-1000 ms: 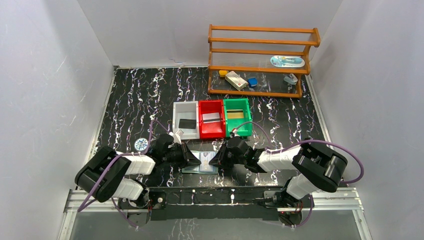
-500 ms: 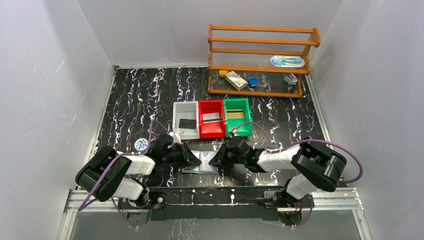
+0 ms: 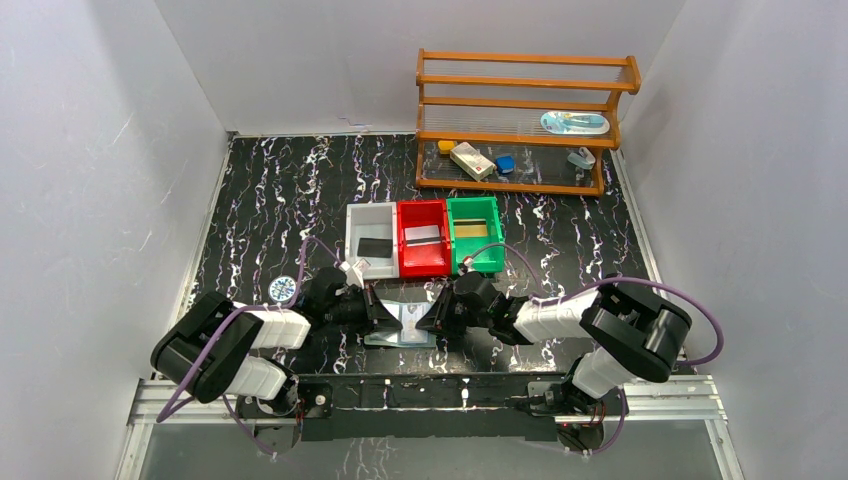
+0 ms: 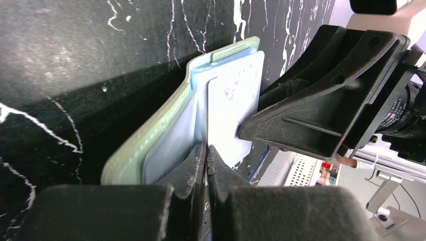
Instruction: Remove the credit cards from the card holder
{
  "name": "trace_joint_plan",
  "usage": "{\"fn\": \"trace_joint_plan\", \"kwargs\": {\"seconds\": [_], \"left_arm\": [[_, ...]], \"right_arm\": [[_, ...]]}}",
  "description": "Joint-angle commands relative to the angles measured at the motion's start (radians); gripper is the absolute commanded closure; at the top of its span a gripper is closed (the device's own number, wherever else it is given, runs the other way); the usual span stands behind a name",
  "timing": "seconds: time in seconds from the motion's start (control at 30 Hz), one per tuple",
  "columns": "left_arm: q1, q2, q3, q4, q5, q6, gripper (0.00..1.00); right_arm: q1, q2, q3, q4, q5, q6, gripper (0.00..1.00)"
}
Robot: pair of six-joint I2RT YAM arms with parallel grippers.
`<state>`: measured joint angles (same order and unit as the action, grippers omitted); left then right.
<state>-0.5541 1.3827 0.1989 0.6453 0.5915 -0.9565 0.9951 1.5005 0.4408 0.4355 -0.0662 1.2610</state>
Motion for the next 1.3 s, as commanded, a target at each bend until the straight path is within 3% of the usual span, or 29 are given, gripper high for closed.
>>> {"fn": "trace_joint_plan", "kwargs": {"seconds": [0.0,0.13,0.33,0.53,0.83,1.07,1.27], "left_arm": [[-0.034,-0.043,0.056,0.032,0.133,0.009,1.00],[-0.034,-0.080,0.059,-0.051,0.088,0.045,1.00],[-0.034,-0.097,0.065,-0.100,0.058,0.065,1.00],[-0.035,-0.092,0.065,-0.104,0.049,0.065,1.00],[-0.034,-0.154,0.082,-0.252,-0.026,0.106,1.00],[-0.034,-0.151,0.079,-0.232,-0.018,0.097,1.00],[-0.034,-0.138,0.083,-0.223,-0.012,0.094,1.00]], "right_arm": [[0.009,0.027,-0.025,-0.077,0.047,-0.022,0.66],[0.004,-0.027,-0.028,-0.129,0.079,-0.029,0.56],[-0.001,-0.091,-0.029,-0.196,0.111,-0.040,0.53],[-0.003,-0.115,-0.040,-0.202,0.119,-0.036,0.54],[-0.003,-0.156,-0.008,-0.282,0.148,-0.056,0.66],[-0.003,-0.226,0.051,-0.350,0.168,-0.108,0.65],[-0.003,-0.174,0.083,-0.282,0.111,-0.140,0.66]]}}
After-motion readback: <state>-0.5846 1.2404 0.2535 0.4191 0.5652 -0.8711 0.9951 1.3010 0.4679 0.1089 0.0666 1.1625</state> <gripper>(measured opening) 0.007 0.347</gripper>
